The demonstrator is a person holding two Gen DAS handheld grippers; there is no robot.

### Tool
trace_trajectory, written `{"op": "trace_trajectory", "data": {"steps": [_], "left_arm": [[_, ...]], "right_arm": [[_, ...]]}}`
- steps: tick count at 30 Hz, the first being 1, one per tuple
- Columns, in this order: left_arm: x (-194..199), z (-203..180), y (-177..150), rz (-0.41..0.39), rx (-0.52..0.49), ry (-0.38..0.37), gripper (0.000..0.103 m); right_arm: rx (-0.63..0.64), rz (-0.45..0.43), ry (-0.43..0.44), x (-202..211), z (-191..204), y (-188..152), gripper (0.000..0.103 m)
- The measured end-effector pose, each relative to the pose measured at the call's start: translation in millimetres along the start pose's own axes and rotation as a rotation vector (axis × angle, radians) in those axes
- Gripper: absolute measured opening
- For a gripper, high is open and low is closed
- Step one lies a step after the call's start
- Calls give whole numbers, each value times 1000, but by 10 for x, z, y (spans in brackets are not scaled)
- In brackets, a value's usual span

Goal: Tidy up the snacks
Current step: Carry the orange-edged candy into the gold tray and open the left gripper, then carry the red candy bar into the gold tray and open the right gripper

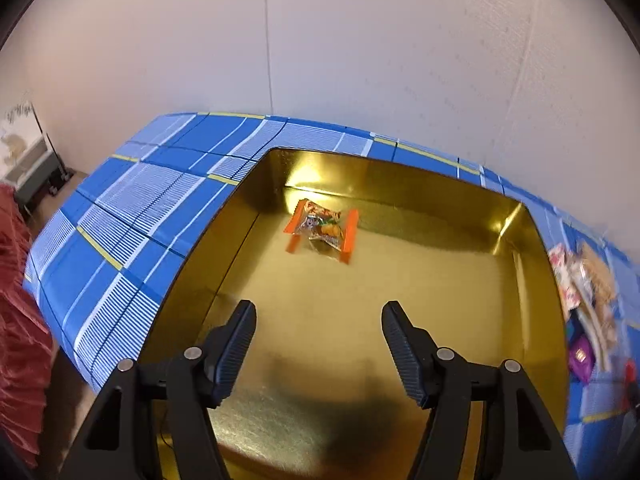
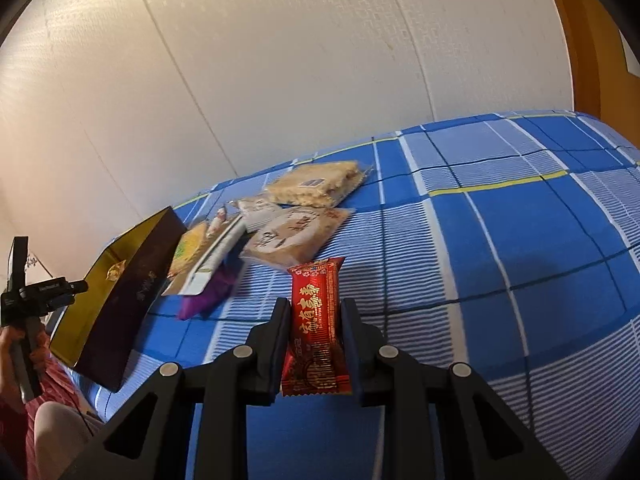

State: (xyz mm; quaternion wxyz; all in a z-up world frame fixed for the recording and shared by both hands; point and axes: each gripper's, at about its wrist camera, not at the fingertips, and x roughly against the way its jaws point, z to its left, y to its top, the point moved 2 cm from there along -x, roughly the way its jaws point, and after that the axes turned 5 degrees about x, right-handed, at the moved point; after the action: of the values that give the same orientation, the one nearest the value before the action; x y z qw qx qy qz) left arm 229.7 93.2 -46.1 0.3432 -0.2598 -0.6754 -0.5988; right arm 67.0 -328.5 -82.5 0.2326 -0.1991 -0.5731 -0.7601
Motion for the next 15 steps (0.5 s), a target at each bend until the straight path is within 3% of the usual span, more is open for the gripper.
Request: {"op": "trace_trajectory", "data": {"steps": [5, 13, 15], "left_arm": [[58, 53, -99, -49, 6, -4, 86], [129, 210, -232, -110, 40, -77, 90], [160, 233, -244, -126, 51, -81, 95]], "right_arm": [[48, -7, 76, 53, 407, 118, 26], [202, 57, 251, -216, 1462, 514, 26], [221, 89, 298, -346, 1716, 613, 26]]}}
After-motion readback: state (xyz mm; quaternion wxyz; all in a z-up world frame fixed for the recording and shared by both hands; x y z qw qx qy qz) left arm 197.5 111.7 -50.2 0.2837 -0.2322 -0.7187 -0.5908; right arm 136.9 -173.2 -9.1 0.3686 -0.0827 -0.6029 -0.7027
